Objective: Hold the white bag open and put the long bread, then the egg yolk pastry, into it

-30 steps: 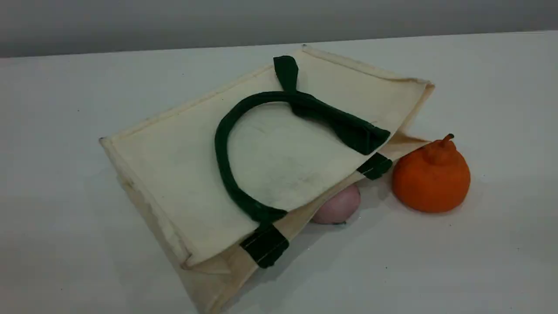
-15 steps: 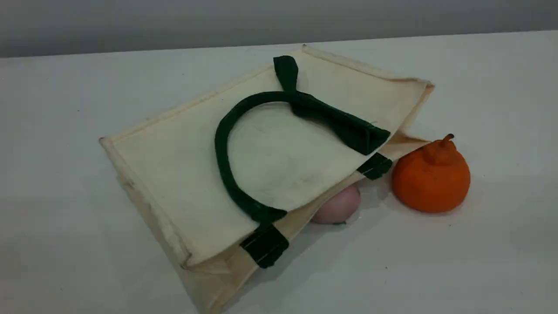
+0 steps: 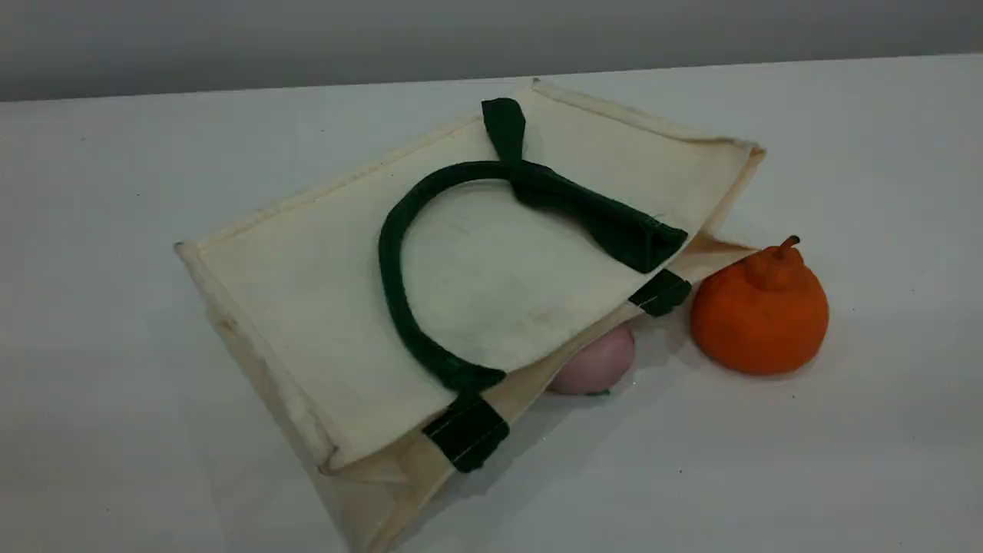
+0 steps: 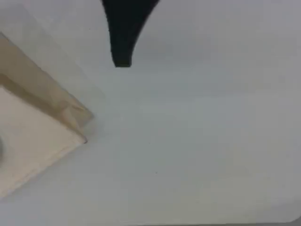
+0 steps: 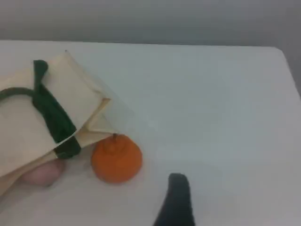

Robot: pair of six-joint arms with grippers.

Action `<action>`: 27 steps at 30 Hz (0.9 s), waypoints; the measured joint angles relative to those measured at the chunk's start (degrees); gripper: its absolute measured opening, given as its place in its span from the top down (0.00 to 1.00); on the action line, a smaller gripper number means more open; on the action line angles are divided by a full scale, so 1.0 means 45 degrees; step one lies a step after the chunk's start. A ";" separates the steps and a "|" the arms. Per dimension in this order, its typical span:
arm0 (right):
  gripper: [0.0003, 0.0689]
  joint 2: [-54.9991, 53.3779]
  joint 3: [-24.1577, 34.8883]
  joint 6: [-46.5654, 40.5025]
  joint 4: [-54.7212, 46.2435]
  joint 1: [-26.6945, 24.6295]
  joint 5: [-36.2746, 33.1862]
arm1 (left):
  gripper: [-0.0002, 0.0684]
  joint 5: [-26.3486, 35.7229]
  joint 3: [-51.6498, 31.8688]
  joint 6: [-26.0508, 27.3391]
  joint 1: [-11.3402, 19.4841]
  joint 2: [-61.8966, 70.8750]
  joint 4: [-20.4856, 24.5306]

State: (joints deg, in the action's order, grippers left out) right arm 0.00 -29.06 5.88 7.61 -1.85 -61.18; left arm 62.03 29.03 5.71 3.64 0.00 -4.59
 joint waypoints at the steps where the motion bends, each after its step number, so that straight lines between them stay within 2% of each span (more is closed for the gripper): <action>1: 0.19 0.0000 0.0000 0.0000 -0.0012 0.0000 0.0000 | 0.13 0.0000 0.0000 0.0000 -0.0115 0.0000 0.0000; 4: 0.19 0.0000 0.0000 0.0000 -0.0012 -0.0019 0.0000 | 0.13 0.0000 0.0000 0.0000 -0.0373 0.0000 0.0000; 27: 0.19 0.0000 0.0000 0.0000 -0.0010 -0.0257 0.0000 | 0.13 -0.0012 0.0000 0.0000 -0.0347 0.0000 0.0000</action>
State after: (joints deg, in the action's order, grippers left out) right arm 0.00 -29.06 5.88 7.56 -3.00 -61.18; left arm 61.98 29.03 5.71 2.08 0.00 -4.59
